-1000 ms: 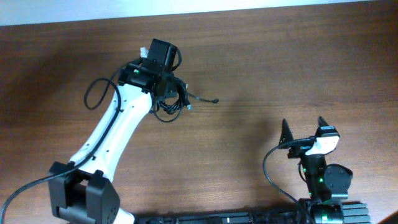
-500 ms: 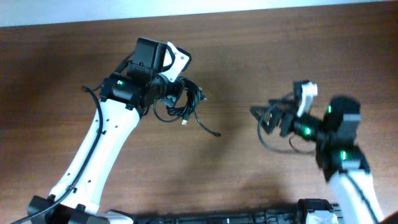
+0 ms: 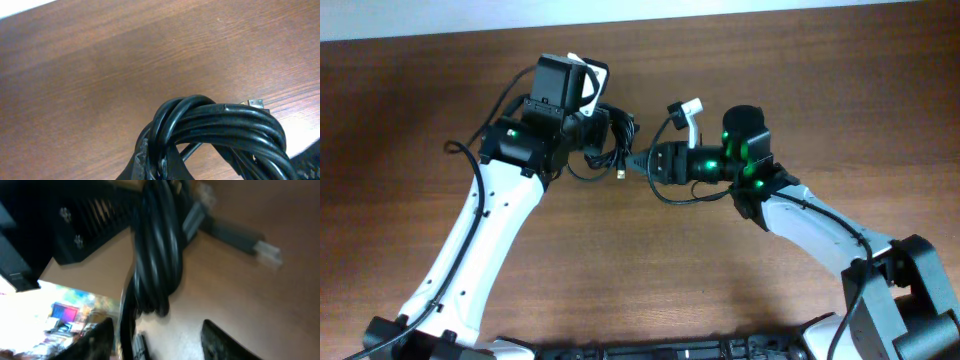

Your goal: Untangle cables

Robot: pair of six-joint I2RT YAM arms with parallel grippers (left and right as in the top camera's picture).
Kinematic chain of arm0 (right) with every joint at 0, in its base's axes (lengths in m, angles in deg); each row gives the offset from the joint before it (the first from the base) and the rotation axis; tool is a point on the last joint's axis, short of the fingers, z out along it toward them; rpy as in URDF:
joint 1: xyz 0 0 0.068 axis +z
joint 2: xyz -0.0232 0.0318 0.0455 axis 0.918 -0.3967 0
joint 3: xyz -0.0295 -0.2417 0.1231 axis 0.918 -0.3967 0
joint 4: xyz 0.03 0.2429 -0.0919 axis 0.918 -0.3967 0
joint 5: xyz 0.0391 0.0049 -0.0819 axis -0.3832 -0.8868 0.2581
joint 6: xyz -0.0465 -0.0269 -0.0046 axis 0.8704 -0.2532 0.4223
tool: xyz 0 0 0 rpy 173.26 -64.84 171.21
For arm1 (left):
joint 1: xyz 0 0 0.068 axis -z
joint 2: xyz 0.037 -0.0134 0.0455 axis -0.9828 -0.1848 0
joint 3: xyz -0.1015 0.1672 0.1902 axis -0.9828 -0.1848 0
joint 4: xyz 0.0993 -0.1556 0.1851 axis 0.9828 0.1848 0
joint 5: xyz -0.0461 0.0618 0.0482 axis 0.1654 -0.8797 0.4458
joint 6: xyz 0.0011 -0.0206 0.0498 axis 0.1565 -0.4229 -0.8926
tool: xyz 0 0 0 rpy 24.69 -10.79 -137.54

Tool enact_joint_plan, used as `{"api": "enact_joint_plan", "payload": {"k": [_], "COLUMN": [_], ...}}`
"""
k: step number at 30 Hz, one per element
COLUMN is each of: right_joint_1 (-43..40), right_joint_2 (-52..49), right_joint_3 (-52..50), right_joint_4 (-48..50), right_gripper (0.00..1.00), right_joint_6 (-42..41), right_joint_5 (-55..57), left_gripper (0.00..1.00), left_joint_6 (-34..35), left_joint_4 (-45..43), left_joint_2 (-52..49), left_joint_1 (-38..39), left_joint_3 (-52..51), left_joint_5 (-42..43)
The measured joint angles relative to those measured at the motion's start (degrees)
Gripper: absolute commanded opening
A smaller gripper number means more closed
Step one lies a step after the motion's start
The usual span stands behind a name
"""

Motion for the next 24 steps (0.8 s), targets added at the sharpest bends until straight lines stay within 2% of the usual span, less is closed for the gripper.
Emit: {"api": "enact_joint_plan", "payload": {"k": [1,3,8,11,14,15,18,21,24], "right_joint_1": [0.8,0.7,-1.9,-1.6,0.0,0.5,0.9,0.7,0.9], "right_joint_2": [-0.1,-0.1,-0.1,-0.1,-0.1,-0.1,0.0,0.2,0.2], "right_joint_3": [0.0,0.1,0.1,0.1,0.1,0.1,0.7,2.6,3.8], "right_joint_4": [4.7,8.1,6.2,6.3,6.3,5.7,-0.1,-7.6,-10.8], "right_gripper": [0.52,0.62,0.60,0.44,0.23,0.05,0.04,0.04,0.04], "right_joint_6": [-0.9,-1.6,-2.1,-2.2,-2.3,-2.4,0.5,3.8,8.1], "right_joint_5": [2.9,5.4,8.5,9.1,9.5,9.9,10.3,10.5,11.0], "left_gripper": [0.00,0.00,0.00,0.00,0.00,0.00,0.00,0.00,0.00], "left_joint_6": [0.8,1.5,2.6,-2.4,-4.2,-4.5,-4.9,2.7,21.3], "left_joint_4": [0.6,1.7,2.0,2.1,2.6,2.8,3.1,3.3,3.5], "left_joint_2": [0.0,0.0,0.0,0.0,0.0,0.0,0.0,0.0,0.0], "left_joint_1": [0.0,0.0,0.0,0.1,0.1,0.1,0.0,1.2,0.0], "left_joint_3": [0.0,0.0,0.0,0.0,0.0,0.0,-0.2,-0.9,-1.0], "left_joint_5": [0.8,1.3,1.2,9.0,11.8,11.8,11.8,6.7,4.1]}}
